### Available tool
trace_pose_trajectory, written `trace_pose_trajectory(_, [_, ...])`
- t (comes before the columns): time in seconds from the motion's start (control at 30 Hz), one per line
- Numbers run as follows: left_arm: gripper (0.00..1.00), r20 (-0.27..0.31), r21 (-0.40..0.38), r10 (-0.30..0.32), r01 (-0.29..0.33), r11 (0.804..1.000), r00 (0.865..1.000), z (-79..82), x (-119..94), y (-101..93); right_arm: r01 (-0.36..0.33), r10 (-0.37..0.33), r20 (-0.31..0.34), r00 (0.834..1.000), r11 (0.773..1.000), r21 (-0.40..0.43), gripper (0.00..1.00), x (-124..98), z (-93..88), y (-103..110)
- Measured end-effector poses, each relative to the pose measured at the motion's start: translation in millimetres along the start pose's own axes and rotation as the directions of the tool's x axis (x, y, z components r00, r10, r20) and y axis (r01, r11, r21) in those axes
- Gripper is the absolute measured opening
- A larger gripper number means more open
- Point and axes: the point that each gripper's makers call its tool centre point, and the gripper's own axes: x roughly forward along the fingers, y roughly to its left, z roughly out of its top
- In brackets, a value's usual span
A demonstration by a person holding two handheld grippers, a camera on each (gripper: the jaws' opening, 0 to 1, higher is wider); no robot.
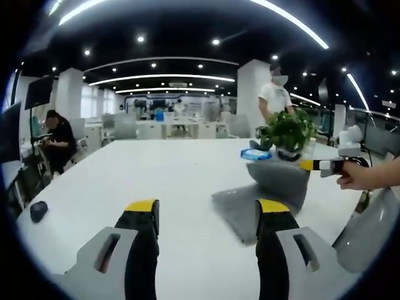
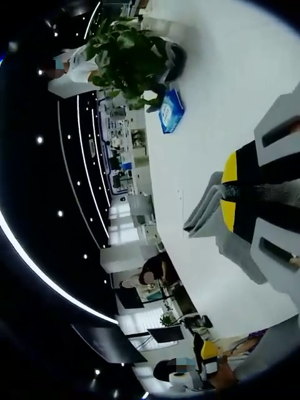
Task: Open the folded towel by lifting each exposed corner and separating the folded layers until the towel lies flat within the target outline without major curled edges
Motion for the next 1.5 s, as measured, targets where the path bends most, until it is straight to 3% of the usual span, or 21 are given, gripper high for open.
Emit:
trace_pose_trajectory(0.27, [0.60, -0.022, 0.017, -0.002, 0.003, 1.000, 1.000, -3.6, 1.1, -1.2, 0.054, -0.054, -0.015, 0.998, 0.998, 0.042, 0.03, -9.5, -3.5, -22.2])
trace_pose_trajectory(0.53, [0.56, -0.029, 0.034, -0.006, 0.007, 0.999, 1.000, -3.7, 1.6, -3.9, 0.070, -0.067, -0.033, 0.997, 0.995, 0.074, 0.03, -16.7, -7.0, -31.1])
trace_pose_trajectory(0.67, [0.56, -0.056, 0.053, -0.061, 0.064, 0.996, 0.997, -6.5, 6.0, -18.3, 0.075, -0.072, -0.045, 0.996, 0.994, 0.083, 0.04, -21.7, -9.8, -35.7])
trace_pose_trajectory(0.8, [0.56, -0.086, 0.130, -0.110, 0.120, 0.984, 0.990, -9.6, 9.9, -34.2, 0.092, -0.086, -0.067, 0.994, 0.993, 0.077, 0.04, -27.1, -14.0, -42.3])
trace_pose_trajectory(0.93, [0.54, -0.088, 0.149, -0.134, 0.147, 0.978, 0.987, -3.3, 17.1, -42.8, 0.100, -0.094, -0.076, 0.993, 0.992, 0.082, 0.04, -31.3, -16.1, -49.0])
trace_pose_trajectory(1.13, [0.49, -0.087, 0.136, -0.177, 0.187, 0.973, 0.980, 9.5, 47.5, -49.8, 0.120, -0.113, -0.092, 0.989, 0.990, 0.074, 0.04, -34.0, -24.8, -58.4])
trace_pose_trajectory(1.23, [0.49, -0.089, 0.126, -0.206, 0.216, 0.968, 0.975, 13.2, 65.9, -57.2, 0.139, -0.127, -0.109, 0.986, 0.985, 0.107, 0.04, -36.4, -32.7, -67.1])
trace_pose_trajectory(1.43, [0.44, -0.137, 0.111, -0.259, 0.274, 0.955, 0.956, 1.3, 104.2, -75.7, 0.168, -0.147, -0.131, 0.980, 0.972, 0.162, 0.04, -42.0, -44.4, -83.6])
trace_pose_trajectory(1.5, [0.43, -0.151, 0.111, -0.274, 0.291, 0.950, 0.950, -4.3, 116.2, -81.1, 0.157, -0.132, -0.120, 0.984, 0.960, 0.231, 0.04, -43.8, -45.7, -82.3])
